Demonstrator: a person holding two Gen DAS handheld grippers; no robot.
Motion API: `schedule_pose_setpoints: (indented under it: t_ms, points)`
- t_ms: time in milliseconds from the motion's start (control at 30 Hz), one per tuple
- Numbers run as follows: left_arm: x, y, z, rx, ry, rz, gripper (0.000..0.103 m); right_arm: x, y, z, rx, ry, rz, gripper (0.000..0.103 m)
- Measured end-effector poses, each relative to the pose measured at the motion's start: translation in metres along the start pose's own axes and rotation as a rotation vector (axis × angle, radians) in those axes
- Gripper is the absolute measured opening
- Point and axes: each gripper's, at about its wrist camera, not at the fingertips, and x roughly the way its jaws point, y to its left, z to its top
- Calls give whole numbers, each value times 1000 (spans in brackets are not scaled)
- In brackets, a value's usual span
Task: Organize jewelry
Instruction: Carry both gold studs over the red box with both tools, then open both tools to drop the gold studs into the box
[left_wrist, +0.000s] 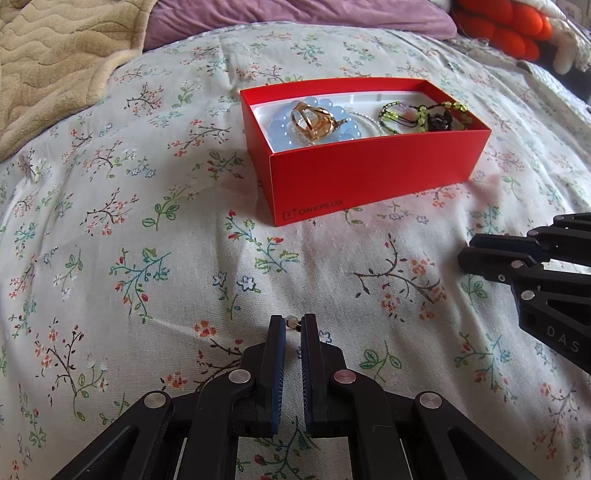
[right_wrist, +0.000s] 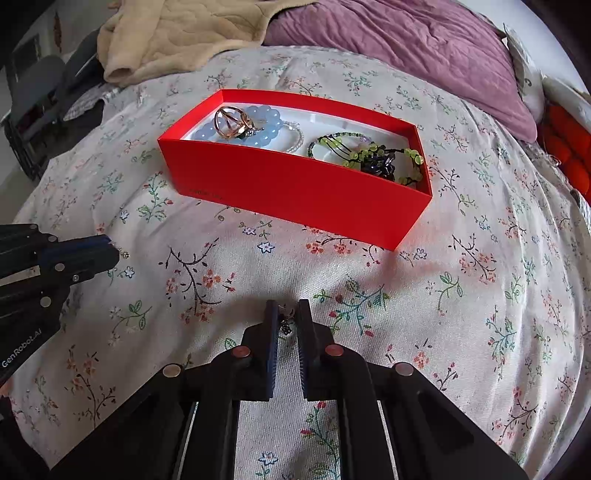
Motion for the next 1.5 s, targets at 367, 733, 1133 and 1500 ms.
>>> schedule_pose_setpoints:
  t_ms: [367, 733, 1133, 1500]
  points:
    - [-8, -2, 6, -9, -15, -15, 3, -16, -8, -1, 33, 14, 7, 10]
    - [-31, -5, 30, -38, -71, -41, 3, -49, -23, 15, 102, -38, 18, 10]
    - [-38, -18, 75, -96, -139, -98, 3, -70, -49, 52, 192, -140, 58, 10]
    - [3, -33, 104, -148, -149, -132, 4, -44, -68, 79, 262, -153, 121, 10]
